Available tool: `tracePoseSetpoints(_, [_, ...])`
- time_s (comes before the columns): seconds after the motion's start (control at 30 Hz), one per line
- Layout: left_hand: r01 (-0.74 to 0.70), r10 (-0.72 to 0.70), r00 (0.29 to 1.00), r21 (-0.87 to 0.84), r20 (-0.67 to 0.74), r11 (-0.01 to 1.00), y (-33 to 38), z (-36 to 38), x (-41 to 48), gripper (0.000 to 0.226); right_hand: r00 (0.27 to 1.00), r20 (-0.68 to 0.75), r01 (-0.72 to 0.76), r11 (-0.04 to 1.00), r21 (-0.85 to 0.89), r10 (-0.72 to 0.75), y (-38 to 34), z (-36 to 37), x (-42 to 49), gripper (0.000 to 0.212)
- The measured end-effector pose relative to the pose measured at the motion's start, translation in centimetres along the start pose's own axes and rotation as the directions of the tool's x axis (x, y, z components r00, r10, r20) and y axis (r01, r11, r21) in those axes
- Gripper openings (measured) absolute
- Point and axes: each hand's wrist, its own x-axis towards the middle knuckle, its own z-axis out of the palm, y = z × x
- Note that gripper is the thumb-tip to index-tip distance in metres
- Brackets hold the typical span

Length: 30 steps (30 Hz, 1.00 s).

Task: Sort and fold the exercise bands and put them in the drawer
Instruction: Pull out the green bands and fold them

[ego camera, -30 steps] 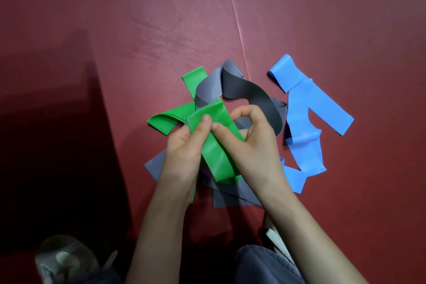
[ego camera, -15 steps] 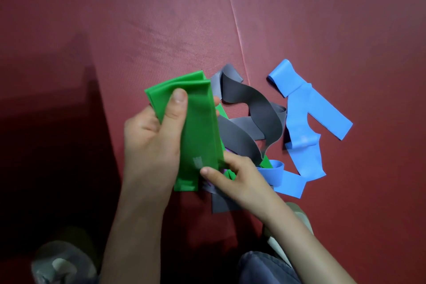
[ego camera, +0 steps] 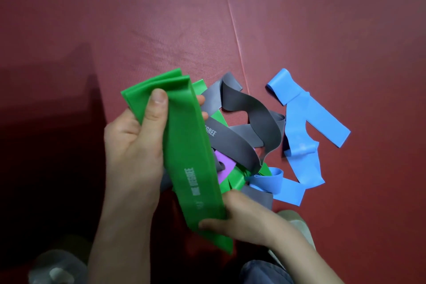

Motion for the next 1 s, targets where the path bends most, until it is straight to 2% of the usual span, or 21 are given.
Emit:
tracePoseSetpoints(0.07, [0.008,-0.008,1.0,0.018,0.02,1.0,-0.1,0.0,0.0,0.032,1.0,-0.004,-0.019,0.99,0.143,0.02,-0.2,0.6,0.5,0.027])
tracePoseSetpoints(0.13, [0.031,-0.032,0.999,0.028,0.045,0.999,-0.3,0.2,-0.1,0.032,0.998,-0.029,-0.052,0.979,0.196,0.058,-0.5,1.2,1.9,0.035])
tracePoseSetpoints(0.2, [0.052,-0.053,0.997,0.023,0.057,0.998,-0.7,0.3,-0.1,0.031,0.993,-0.057,-0.101,0.99,0.103,0.108,-0.6,1.7,3.7,0.042])
tracePoseSetpoints(0.27, [0.042,-0.044,0.997,0.035,0.063,0.998,-0.9,0.3,0.0,0.03,0.976,-0.159,-0.171,0.978,-0.12,0.151,-1.1,1.7,4.8,0.04])
tracePoseSetpoints(0.33, [0.038,-0.04,0.997,0.029,0.07,0.999,-1.1,0.3,0.2,0.032,0.958,-0.256,-0.196,0.948,-0.25,0.13,-1.5,1.7,4.7,0.039])
tracePoseSetpoints(0.43, [0.072,-0.072,0.994,0.01,0.077,0.997,-1.8,0.2,0.2,0.03,0.921,-0.38,-0.196,0.944,-0.267,0.084,-0.8,1.6,3.2,0.036])
tracePoseSetpoints(0.53, [0.134,-0.133,0.989,-0.005,0.06,0.991,-3.2,0.0,0.1,0.026,0.878,-0.476,-0.184,0.956,-0.228,0.055,1.2,1.4,1.9,0.021])
tracePoseSetpoints(0.6, [0.184,-0.183,0.98,-0.005,0.072,0.983,-4.2,-0.3,0.1,0.028,0.855,-0.516,-0.202,0.945,-0.257,0.042,3.1,1.1,1.2,0.026])
tracePoseSetpoints(0.73, [0.27,-0.266,0.962,-0.07,0.07,0.96,-5.8,-0.6,-0.1,0.025,0.807,-0.571,-0.381,0.872,-0.307,0.152,5.9,0.6,0.7,0.02])
tracePoseSetpoints(0.8, [0.283,-0.279,0.958,-0.083,0.057,0.955,-6.3,-0.6,-0.3,0.024,0.777,-0.617,-0.419,0.834,-0.359,0.125,6.1,0.4,1.2,0.029])
tracePoseSetpoints(0.9, [0.289,-0.286,0.957,-0.076,0.049,0.954,-6.7,-0.7,-0.3,0.026,0.794,-0.6,-0.468,0.726,-0.504,0.095,6.0,0.6,2.5,0.061])
tracePoseSetpoints(0.93, [0.286,-0.283,0.958,-0.069,0.044,0.956,-6.8,-0.8,-0.2,0.025,0.789,-0.607,-0.481,0.71,-0.514,0.095,5.9,0.6,2.8,0.063])
tracePoseSetpoints(1.0, [0.278,-0.275,0.96,-0.08,0.045,0.957,-7.0,-1.0,-0.1,0.02,0.779,-0.624,-0.48,0.695,-0.535,0.058,5.8,0.4,2.9,0.052])
